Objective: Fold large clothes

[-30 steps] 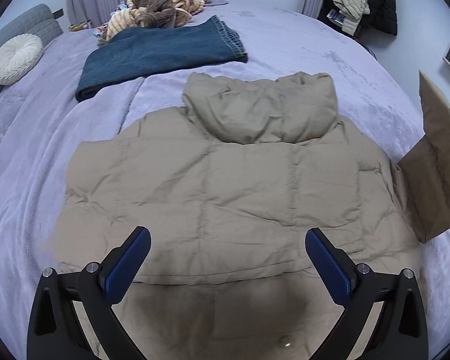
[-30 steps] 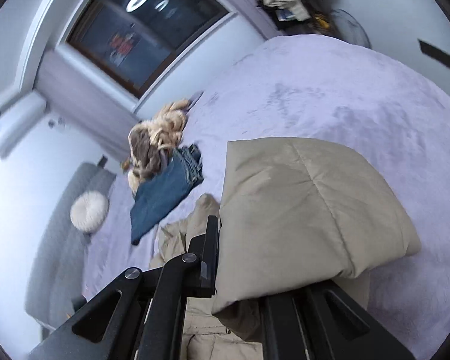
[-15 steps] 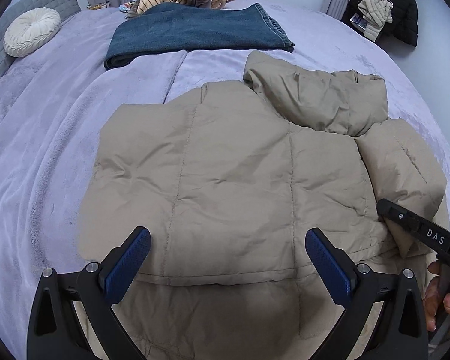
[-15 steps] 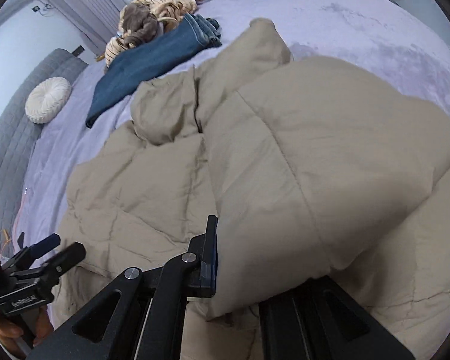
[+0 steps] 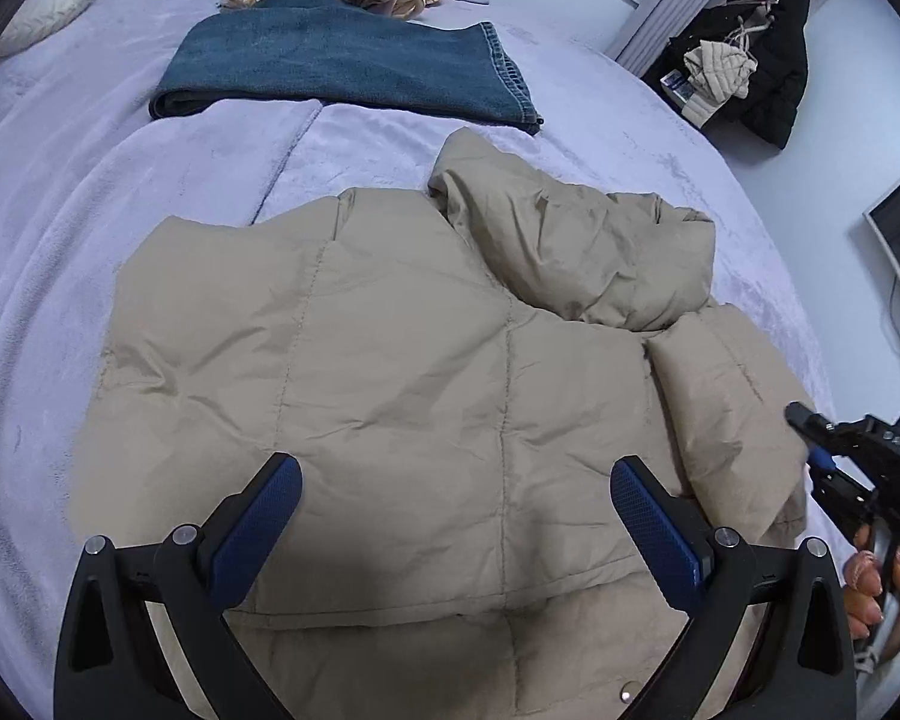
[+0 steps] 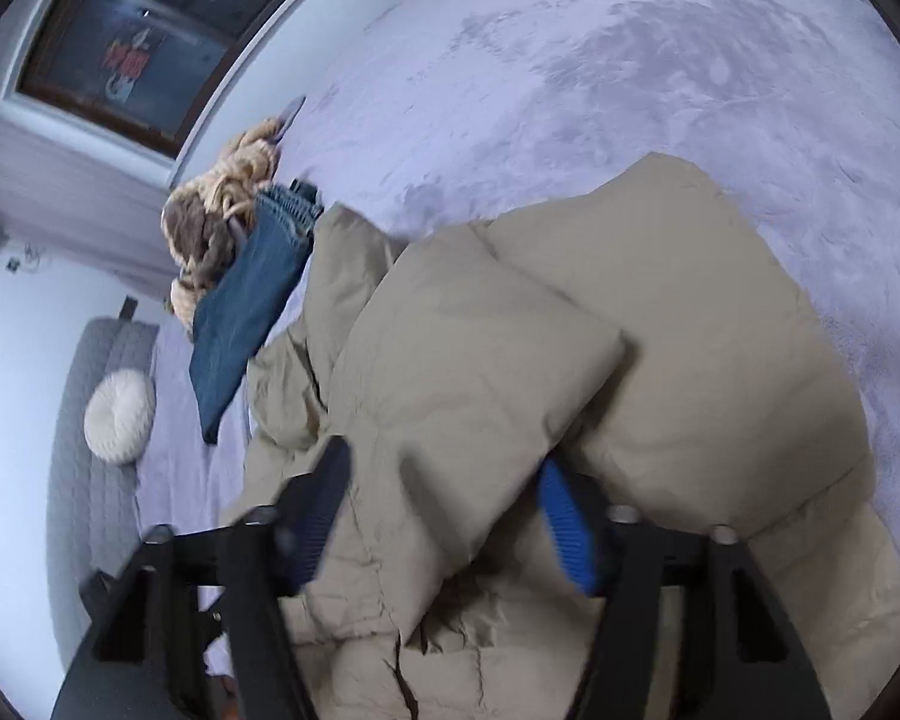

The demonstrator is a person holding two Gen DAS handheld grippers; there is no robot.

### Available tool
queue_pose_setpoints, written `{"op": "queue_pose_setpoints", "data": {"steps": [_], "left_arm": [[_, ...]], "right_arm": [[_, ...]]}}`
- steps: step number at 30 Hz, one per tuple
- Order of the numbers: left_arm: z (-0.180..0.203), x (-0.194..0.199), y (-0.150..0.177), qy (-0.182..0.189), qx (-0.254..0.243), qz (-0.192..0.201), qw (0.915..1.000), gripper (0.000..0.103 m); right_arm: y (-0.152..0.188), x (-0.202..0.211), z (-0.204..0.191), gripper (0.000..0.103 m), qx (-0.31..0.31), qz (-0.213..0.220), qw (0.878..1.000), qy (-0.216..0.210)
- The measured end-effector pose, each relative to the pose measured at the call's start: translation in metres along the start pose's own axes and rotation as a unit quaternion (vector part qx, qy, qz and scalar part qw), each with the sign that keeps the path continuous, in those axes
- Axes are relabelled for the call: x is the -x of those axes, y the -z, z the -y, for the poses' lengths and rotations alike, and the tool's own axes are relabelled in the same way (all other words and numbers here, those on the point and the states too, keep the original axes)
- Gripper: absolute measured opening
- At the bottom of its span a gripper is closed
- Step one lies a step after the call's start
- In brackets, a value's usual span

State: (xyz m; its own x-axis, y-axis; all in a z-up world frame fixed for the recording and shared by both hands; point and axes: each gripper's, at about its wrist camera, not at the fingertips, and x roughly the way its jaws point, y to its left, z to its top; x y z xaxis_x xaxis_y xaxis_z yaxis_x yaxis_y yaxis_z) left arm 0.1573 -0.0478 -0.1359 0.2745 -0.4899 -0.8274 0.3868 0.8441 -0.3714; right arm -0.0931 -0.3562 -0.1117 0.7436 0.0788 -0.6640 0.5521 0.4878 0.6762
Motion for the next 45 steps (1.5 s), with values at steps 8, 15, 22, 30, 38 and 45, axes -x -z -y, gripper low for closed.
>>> {"op": "queue_pose_setpoints", "data": {"steps": [8, 15, 22, 30, 38, 45], "left_arm": [[-0.038, 0.013, -0.004, 0.154, 0.095, -0.006, 0.9835, 0.103], [-0.044, 0.008, -0.008, 0.248, 0.127, -0.029, 0.9601, 0.103], [-0.019, -0.024, -0.009, 0.221, 0.103, -0.068, 0.9673, 0.103], [0.015, -0.055, -0.018, 0.181, 0.056, -0.079, 0.9788, 0.087], [0.029, -0.036, -0.021, 0.112, 0.002, -0.031, 0.9932, 0.011], [0.002, -0.056, -0.006, 0.063, -0.008, -0.048, 0.9968, 0.012]], "right_arm": [[0.044, -0.021, -0.124, 0.010, 0.253, -0.037, 0.967, -0.019], [0.126, -0.083, -0.165, 0.038, 0.377, -0.146, 0.913, 0.043], [0.104, -0.039, -0.099, 0.067, 0.280, -0.166, 0.945, 0.021], [0.036, 0.038, 0.085, 0.067, -0.073, -0.087, 0.993, -0.017], [-0.013, 0.048, 0.103, 0.006, -0.122, -0.015, 0.991, -0.053], [-0.012, 0.029, 0.093, 0.005, -0.020, -0.044, 0.999, 0.017]]}}
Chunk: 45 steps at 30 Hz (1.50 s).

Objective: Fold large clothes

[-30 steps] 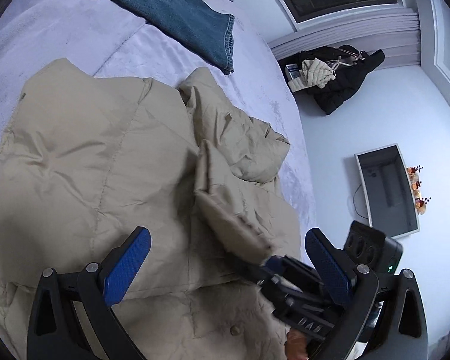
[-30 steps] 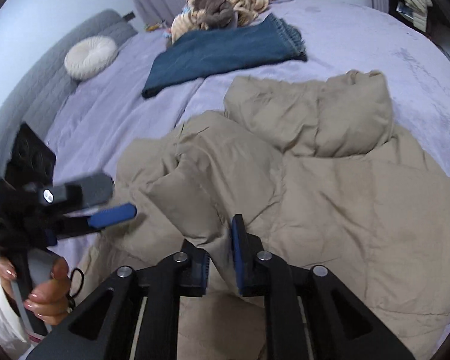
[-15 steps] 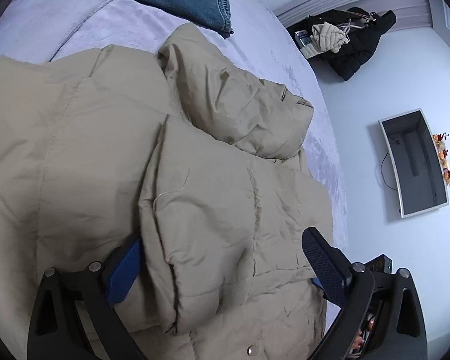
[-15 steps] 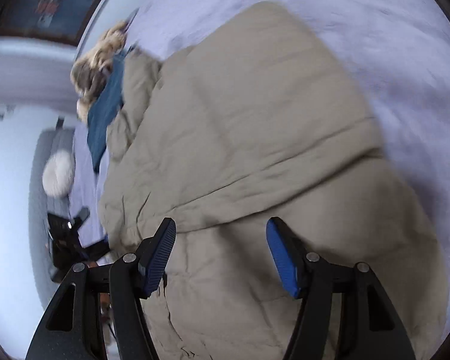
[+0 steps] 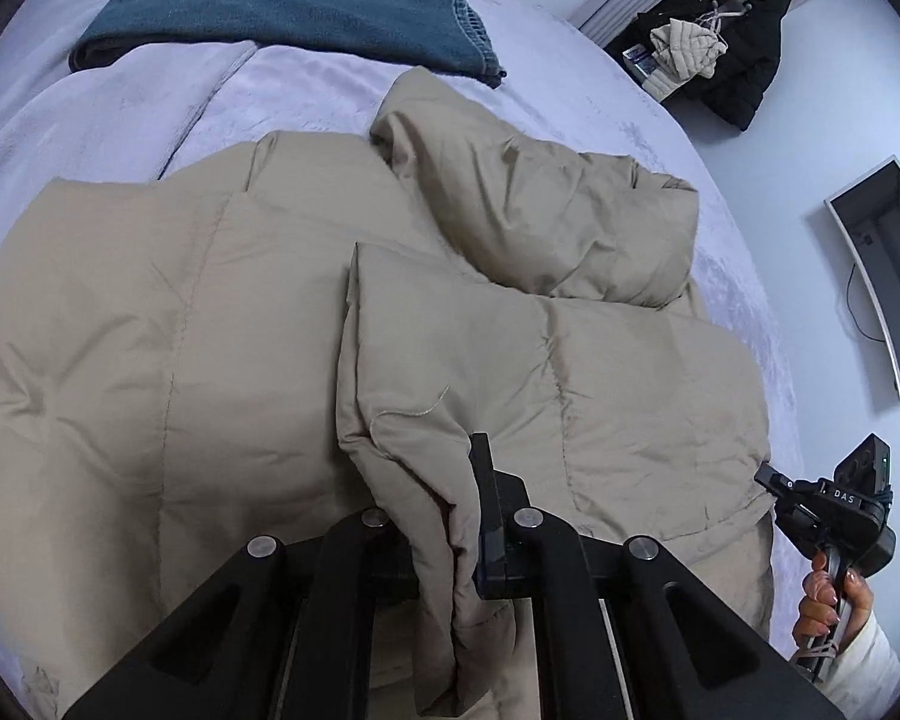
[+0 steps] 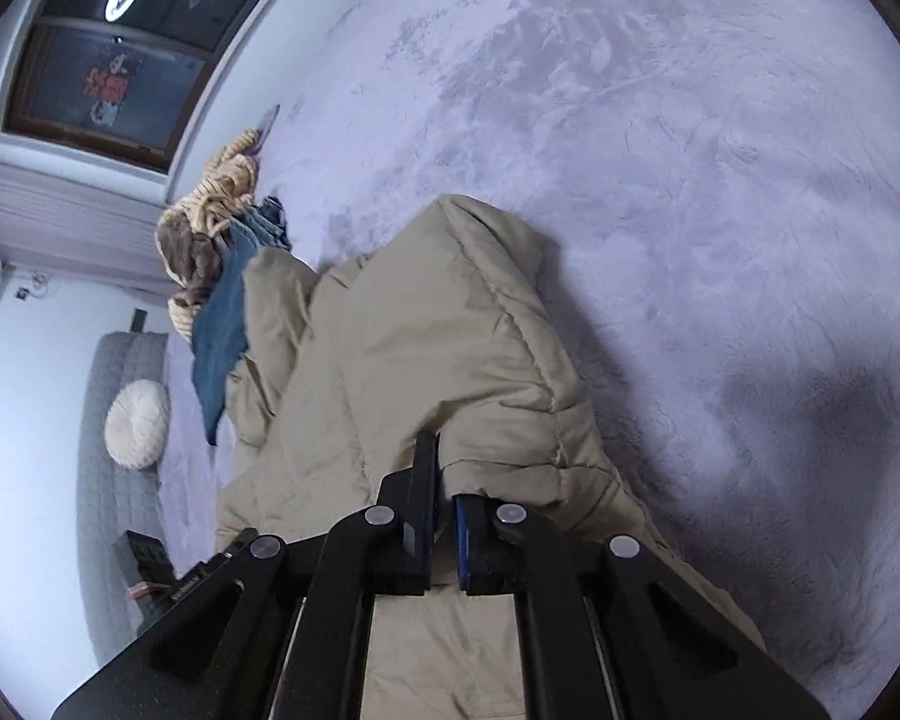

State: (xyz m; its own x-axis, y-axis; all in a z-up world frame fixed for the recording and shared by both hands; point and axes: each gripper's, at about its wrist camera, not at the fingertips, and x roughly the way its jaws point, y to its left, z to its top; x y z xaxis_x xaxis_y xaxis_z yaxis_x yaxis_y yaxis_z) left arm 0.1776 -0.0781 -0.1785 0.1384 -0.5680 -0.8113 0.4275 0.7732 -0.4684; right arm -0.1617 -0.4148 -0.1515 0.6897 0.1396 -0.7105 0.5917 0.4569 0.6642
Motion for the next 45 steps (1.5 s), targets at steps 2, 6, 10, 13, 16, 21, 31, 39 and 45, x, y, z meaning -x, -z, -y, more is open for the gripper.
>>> {"op": "queue_pose_setpoints", "data": {"steps": [2, 6, 10, 13, 16, 21, 31, 39, 45], "left_arm": [[-0.005, -0.004, 0.004, -0.006, 0.006, 0.001, 1.0000, 0.015], [-0.011, 0.006, 0.009, -0.028, 0.015, 0.010, 0.9995, 0.023], [-0.014, 0.035, 0.010, -0.101, 0.009, 0.047, 0.9938, 0.048], [-0.020, 0.054, 0.010, -0.112, 0.010, 0.060, 0.9919, 0.048], [-0.011, 0.067, 0.005, -0.091, -0.009, 0.070, 0.9933, 0.044], [0.029, 0.049, -0.005, -0.062, -0.059, 0.068, 0.9940, 0.042], [0.011, -0.018, -0.002, -0.121, -0.066, 0.041, 0.9896, 0.042], [0.010, 0.006, 0.005, -0.146, -0.072, 0.047, 0.9856, 0.045], [-0.003, 0.031, 0.024, -0.178, -0.076, 0.043, 0.9801, 0.045]], "right_arm": [[0.005, -0.009, 0.019, 0.005, -0.011, -0.009, 1.000, 0.011], [0.007, -0.008, 0.030, 0.005, -0.020, -0.012, 1.000, 0.006], [0.011, 0.013, 0.024, 0.020, 0.001, -0.028, 0.999, 0.037], [0.019, 0.042, 0.018, 0.023, 0.026, 0.002, 0.996, 0.088], [0.015, 0.068, 0.004, 0.022, 0.061, 0.064, 0.988, 0.124], [-0.014, 0.052, -0.030, 0.022, 0.111, 0.077, 0.986, 0.097], [-0.030, -0.041, -0.017, 0.017, 0.134, 0.022, 0.982, 0.133], [-0.020, -0.020, -0.022, 0.022, 0.166, 0.028, 0.970, 0.175], [0.004, 0.012, -0.010, 0.027, 0.168, 0.023, 0.965, 0.201]]}}
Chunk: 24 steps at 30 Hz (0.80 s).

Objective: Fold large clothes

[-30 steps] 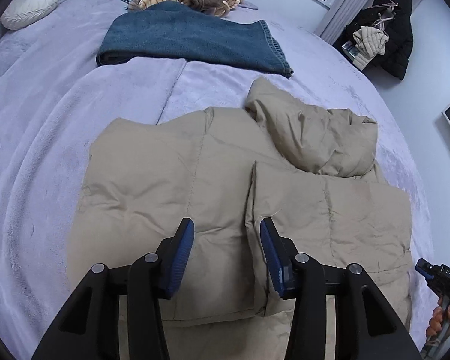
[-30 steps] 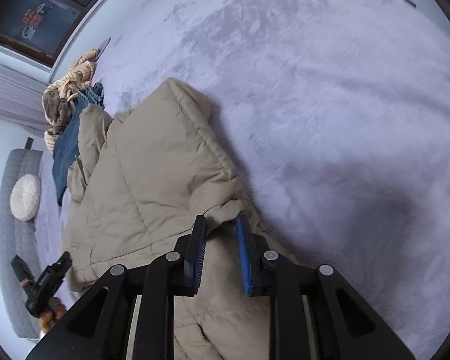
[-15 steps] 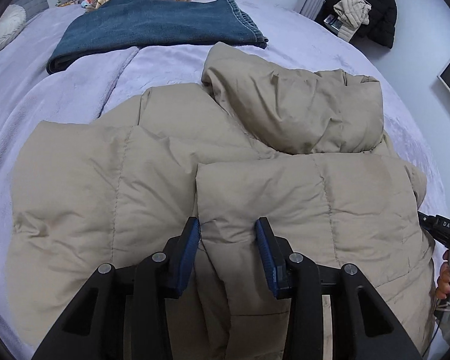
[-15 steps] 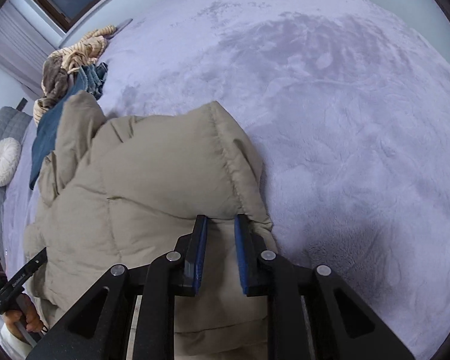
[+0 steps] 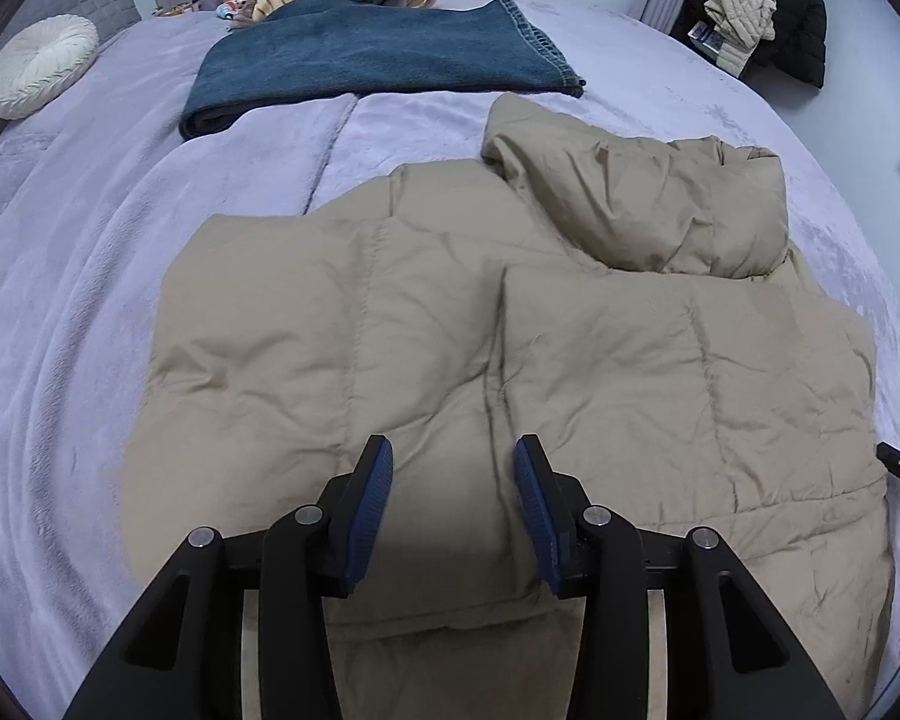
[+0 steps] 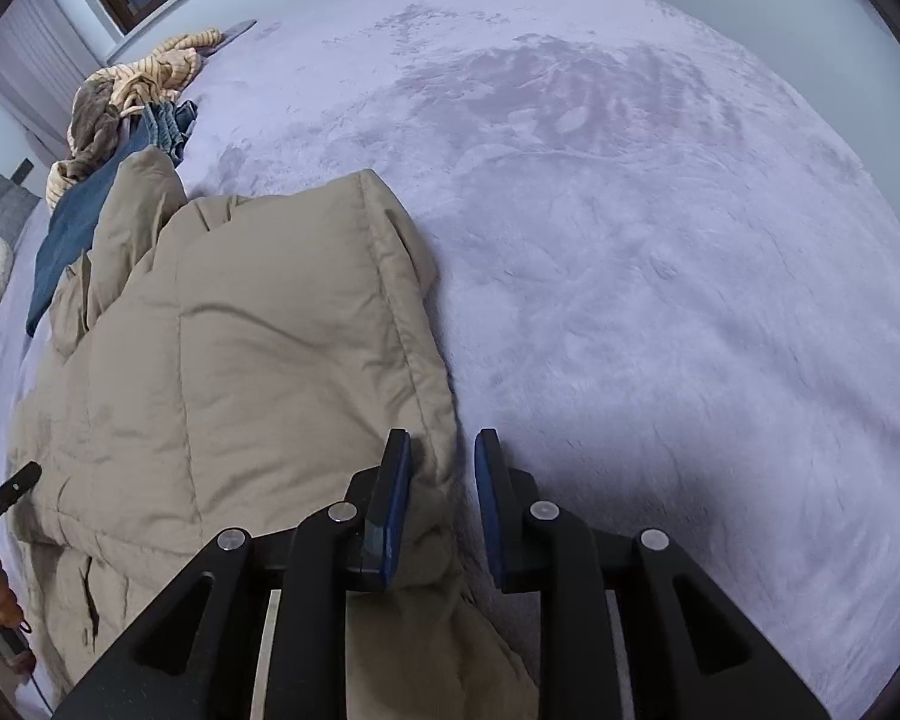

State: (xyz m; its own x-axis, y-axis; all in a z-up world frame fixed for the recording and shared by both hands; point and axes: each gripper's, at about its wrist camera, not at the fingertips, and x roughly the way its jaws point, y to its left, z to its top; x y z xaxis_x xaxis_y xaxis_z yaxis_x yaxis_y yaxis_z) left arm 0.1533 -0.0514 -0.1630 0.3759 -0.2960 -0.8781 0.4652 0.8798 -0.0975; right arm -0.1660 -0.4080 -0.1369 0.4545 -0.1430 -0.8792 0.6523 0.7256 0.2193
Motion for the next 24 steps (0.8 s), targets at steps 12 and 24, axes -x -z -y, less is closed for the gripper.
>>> {"op": "queue_pose_setpoints", "data": {"steps": [12, 24], "left_arm": [[0.016, 0.050, 0.038, -0.023, -0.001, -0.040, 0.9989, 0.045], [0.042, 0.105, 0.085, -0.015, 0.018, -0.046, 0.9987, 0.097]], "right_arm": [[0.036, 0.054, 0.013, 0.040, -0.038, -0.058, 0.997, -0.032], [0.078, 0.083, 0.003, 0.055, -0.049, -0.110, 0.990, -0.073]]}}
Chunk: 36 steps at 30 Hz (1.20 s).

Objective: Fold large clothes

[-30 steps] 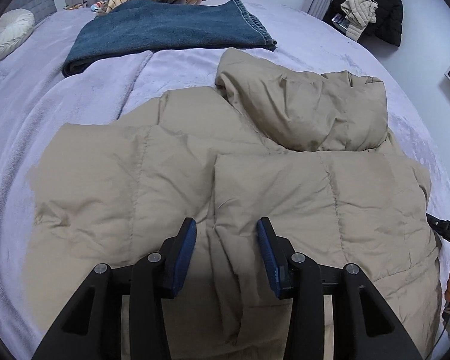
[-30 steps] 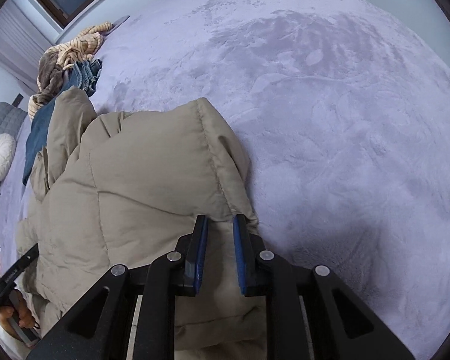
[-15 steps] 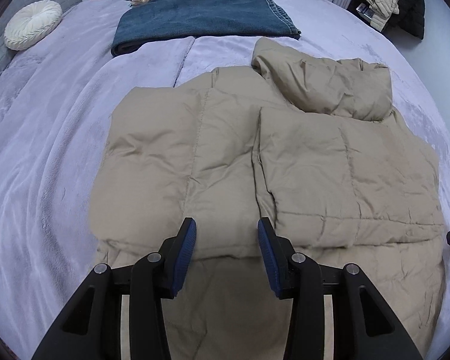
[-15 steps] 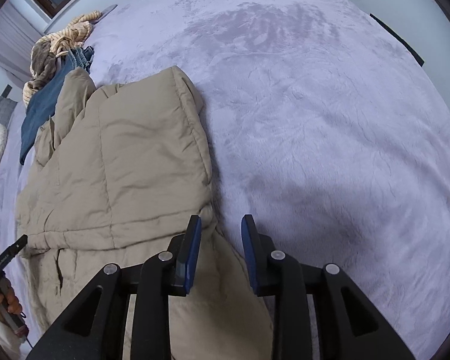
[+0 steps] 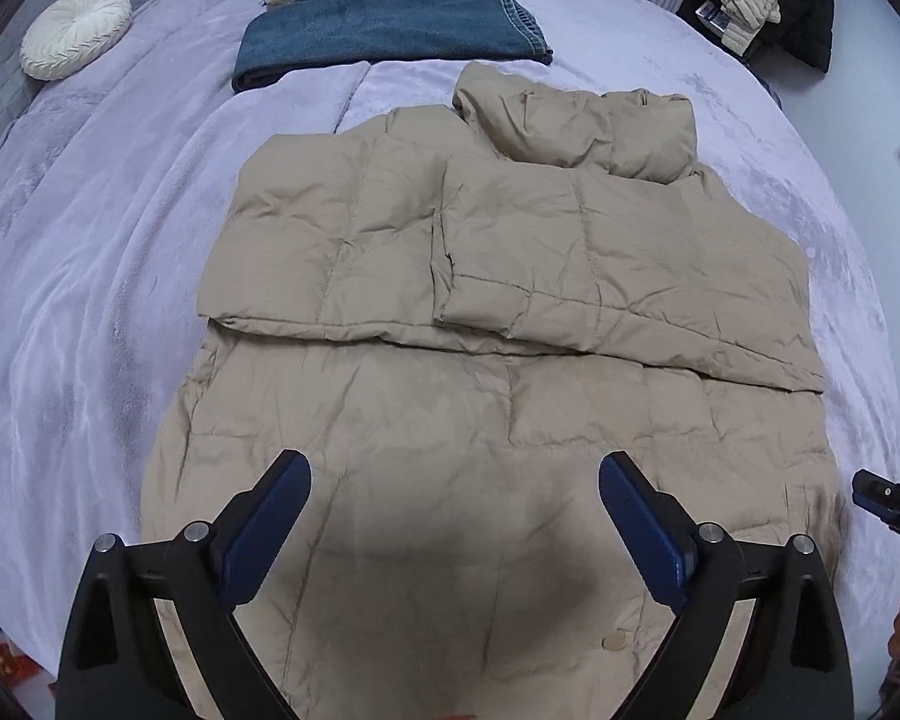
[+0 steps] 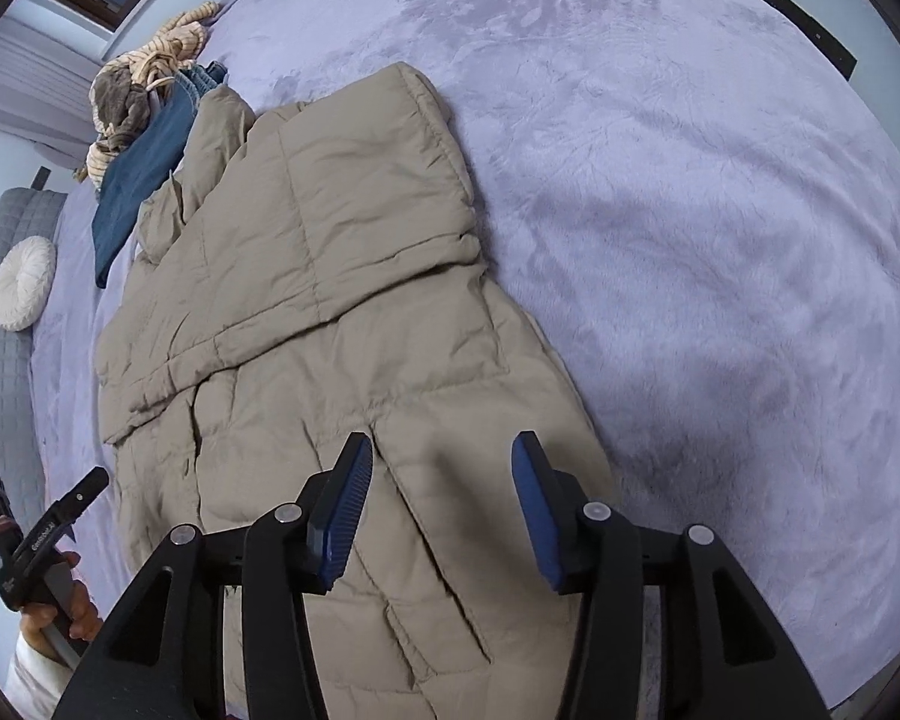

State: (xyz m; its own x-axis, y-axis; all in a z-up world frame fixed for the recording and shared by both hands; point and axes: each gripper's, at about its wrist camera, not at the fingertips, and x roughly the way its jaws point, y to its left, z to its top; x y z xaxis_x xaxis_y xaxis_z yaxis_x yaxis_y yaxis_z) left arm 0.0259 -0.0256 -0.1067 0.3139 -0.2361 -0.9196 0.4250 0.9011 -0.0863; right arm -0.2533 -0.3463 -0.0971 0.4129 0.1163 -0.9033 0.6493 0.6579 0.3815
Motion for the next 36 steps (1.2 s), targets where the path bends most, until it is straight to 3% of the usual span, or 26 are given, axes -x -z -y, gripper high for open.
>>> {"op": "queue_pose_setpoints", "data": {"steps": [5, 10, 12, 16, 27, 36], "left_arm": [[0.006, 0.005, 0.018, -0.014, 0.008, -0.020, 0.9997, 0.103], [0.012, 0.010, 0.036, -0.020, 0.021, -0.033, 0.9990, 0.103], [0.014, 0.014, 0.043, -0.028, 0.027, -0.036, 0.9986, 0.103], [0.010, 0.019, 0.058, -0.031, 0.046, -0.047, 0.9974, 0.103], [-0.012, 0.022, 0.090, -0.012, 0.030, -0.060, 0.9977, 0.103], [-0.053, 0.026, 0.134, 0.007, 0.035, -0.068, 0.9970, 0.103]], "right_arm": [[0.010, 0.002, 0.001, 0.058, -0.001, -0.014, 1.000, -0.005], [0.018, 0.004, -0.001, 0.070, 0.013, -0.015, 1.000, -0.017], [0.021, 0.002, -0.002, 0.084, 0.018, -0.021, 0.999, -0.025], [0.029, 0.001, -0.006, 0.088, 0.028, -0.028, 0.998, -0.039], [0.069, 0.001, -0.023, 0.090, 0.026, -0.022, 0.998, -0.056], [0.129, -0.005, -0.014, 0.090, -0.035, -0.021, 0.998, -0.048]]}}
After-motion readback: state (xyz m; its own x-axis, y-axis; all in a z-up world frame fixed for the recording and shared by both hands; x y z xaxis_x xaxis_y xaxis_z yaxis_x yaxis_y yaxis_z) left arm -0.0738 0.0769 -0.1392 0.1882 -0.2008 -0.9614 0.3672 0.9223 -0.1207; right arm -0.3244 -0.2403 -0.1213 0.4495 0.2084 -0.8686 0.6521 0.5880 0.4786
